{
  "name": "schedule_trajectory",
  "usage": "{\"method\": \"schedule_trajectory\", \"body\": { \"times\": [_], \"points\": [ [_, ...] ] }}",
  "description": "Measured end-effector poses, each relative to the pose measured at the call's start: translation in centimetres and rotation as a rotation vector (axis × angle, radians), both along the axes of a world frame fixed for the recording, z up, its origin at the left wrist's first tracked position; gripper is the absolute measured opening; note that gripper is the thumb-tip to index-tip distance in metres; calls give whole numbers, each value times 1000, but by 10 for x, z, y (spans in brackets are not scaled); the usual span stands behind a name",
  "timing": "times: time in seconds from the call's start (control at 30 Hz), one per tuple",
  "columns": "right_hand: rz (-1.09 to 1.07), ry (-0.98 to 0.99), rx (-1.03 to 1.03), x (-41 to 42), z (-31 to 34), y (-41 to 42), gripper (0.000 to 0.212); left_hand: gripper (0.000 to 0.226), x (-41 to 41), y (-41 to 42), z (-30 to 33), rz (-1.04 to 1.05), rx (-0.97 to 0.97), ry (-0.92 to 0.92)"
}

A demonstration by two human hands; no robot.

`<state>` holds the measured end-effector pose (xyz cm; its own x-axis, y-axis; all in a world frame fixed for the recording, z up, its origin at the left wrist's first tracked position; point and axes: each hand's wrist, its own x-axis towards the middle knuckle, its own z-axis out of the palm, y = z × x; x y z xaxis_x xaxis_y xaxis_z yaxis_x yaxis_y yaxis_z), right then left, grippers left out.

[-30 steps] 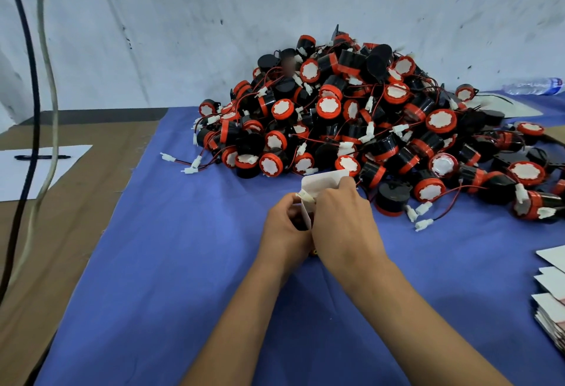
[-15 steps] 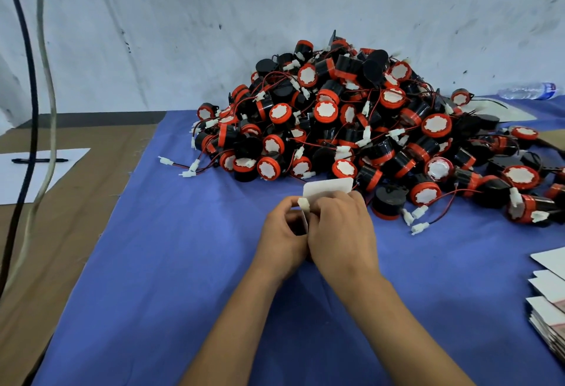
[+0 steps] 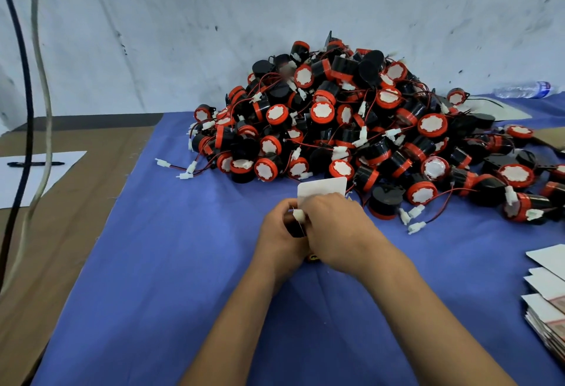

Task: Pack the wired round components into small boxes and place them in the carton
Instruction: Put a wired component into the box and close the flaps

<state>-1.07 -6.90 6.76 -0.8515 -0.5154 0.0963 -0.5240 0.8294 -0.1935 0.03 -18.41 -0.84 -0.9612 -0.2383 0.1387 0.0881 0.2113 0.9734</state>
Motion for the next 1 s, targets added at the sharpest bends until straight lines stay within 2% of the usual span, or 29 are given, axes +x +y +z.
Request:
{"method": "schedule_trajectory", "body": {
  "times": [0.13, 0.2, 0.23, 0.3, 0.37, 0.5, 0.67, 0.77, 0.87, 1.0],
  "points": [
    [122, -216, -47, -13, 5, 14, 36, 46, 1, 2, 3, -8, -11, -8],
    [142, -310, -155, -16, 3, 20, 32, 39, 2, 4, 3, -8, -4, -13],
    [135, -292, -231, -15, 0, 20, 26, 37, 2, 5, 3, -7, 0, -18],
    [97, -88, -404, -12, -10, 17, 16, 30, 2, 5, 2, -11, 6, -14],
    [87, 89, -502, -9, -22, 12, 16, 21, 3, 5, 0, -33, -11, 2],
    [73, 1, -607, -12, -30, 13, 22, 31, 7, 3, 1, -33, 39, -19],
    [147, -129, -556, -18, -17, 29, 30, 32, 6, 1, 0, -40, 72, -29],
    [214, -179, -571, -14, -11, 29, 8, 27, 4, 0, -2, -28, 21, -10],
    [172, -106, -540, -12, -14, 21, 16, 25, 5, 1, -1, -30, 15, -10],
    [116, -63, -543, -18, -20, 25, 13, 28, 7, 0, 0, -79, 90, 8]
  ]
}}
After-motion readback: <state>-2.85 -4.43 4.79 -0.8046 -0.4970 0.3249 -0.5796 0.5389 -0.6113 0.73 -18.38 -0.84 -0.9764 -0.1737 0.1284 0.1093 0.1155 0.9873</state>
